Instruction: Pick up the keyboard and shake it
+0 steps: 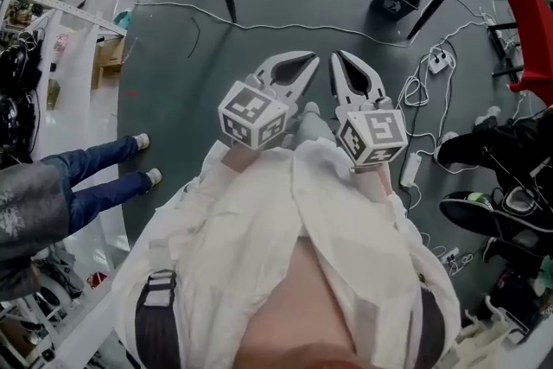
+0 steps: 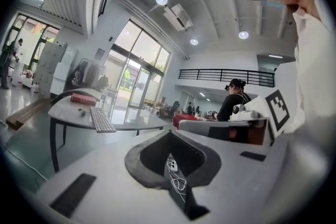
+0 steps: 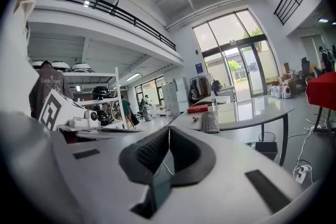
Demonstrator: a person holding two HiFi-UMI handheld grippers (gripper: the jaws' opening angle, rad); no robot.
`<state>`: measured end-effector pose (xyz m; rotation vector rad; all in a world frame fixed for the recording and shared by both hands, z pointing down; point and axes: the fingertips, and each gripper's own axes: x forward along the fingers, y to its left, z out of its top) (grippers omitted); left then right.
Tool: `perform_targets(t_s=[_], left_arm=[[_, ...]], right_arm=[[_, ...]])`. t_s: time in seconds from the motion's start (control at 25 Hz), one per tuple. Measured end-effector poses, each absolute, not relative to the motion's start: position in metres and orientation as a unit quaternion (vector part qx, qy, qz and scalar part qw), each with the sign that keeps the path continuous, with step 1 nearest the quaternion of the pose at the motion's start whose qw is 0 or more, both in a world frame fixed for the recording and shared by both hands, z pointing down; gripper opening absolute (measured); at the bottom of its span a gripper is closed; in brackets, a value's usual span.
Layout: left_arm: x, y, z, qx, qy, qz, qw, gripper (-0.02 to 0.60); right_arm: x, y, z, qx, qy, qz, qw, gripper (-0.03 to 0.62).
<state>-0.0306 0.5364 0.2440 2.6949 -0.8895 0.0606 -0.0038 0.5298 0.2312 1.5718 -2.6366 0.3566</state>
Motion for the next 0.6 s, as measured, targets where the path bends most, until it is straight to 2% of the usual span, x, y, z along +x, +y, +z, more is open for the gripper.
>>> perform_targets(t_s=[0.6], left_arm=[[-0.016,0.374,0.239,0.922,-0.358,0.005,0.147,0.012]], right_arm=[[0.018,0.367,0.224,0.479,-0.872,0.098,0.026,0.029]])
